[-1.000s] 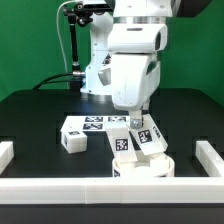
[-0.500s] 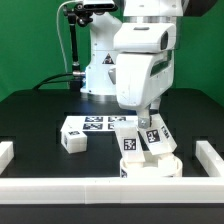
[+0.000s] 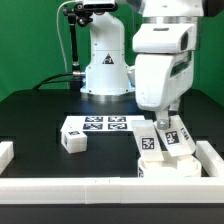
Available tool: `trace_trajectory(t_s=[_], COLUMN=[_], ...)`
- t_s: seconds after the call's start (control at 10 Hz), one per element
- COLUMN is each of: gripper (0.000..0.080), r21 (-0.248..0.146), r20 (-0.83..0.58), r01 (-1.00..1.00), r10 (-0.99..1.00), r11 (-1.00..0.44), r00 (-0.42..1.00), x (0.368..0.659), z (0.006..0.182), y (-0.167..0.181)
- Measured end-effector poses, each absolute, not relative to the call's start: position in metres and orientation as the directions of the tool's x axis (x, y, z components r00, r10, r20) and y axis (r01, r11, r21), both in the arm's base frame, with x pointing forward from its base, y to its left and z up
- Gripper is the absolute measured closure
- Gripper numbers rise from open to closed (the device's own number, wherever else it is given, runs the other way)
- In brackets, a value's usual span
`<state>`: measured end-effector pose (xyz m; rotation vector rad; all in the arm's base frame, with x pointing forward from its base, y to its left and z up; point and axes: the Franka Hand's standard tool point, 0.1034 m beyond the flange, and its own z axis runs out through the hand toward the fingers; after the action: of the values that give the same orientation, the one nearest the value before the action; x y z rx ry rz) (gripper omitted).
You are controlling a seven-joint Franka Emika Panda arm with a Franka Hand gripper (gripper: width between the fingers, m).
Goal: Assemble stool
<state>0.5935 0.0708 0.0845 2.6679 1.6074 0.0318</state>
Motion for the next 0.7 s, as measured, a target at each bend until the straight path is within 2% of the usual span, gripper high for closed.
trace_trajectory(t_s=[0.2,0.7], gripper=[0.0462,0.0462], r21=[0.034,0.029], r20=[0.005,0.002], r01=[0.880,0.879], r10=[0.881,0.880], r11=[-0.474,-0.475], r00=[0.474,0.475], x=[0.5980,0.5984], z=[0.0848,0.0849], y=[0.0823,0.0814])
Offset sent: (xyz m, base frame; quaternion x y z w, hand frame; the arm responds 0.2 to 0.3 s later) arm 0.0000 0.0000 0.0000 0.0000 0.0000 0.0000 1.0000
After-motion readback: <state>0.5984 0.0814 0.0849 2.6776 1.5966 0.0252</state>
